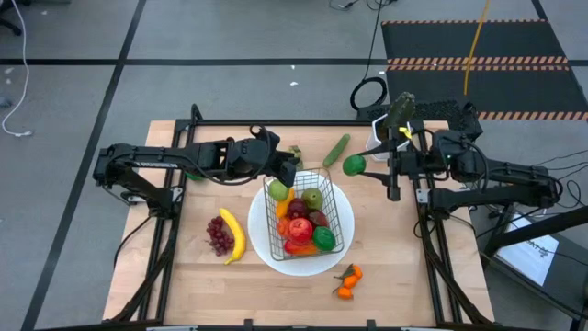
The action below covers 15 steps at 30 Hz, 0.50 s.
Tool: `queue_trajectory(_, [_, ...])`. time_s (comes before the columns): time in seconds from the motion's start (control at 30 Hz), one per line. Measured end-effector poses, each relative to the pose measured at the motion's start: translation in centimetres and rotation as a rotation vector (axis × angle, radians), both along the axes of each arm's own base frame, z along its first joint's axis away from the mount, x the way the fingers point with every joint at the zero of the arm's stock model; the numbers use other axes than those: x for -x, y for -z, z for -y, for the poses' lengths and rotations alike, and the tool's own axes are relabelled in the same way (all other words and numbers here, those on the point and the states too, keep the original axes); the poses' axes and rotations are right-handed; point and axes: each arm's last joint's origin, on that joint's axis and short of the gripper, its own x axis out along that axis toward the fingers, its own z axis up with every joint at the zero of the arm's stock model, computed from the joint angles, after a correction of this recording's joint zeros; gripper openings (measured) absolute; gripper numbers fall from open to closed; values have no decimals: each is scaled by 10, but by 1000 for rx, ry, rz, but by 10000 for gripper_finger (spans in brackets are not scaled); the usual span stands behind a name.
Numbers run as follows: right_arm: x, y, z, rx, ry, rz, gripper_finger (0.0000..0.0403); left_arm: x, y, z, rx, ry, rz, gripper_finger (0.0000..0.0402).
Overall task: Build produce basket
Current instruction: Put the bottom green lime into the black wire basket
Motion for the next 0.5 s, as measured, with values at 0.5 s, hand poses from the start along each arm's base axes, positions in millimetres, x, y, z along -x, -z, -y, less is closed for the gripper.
queue_trajectory(0.5, [-1,1,0,-64,3,-6,196,0,0,0,-8,4,-3,122])
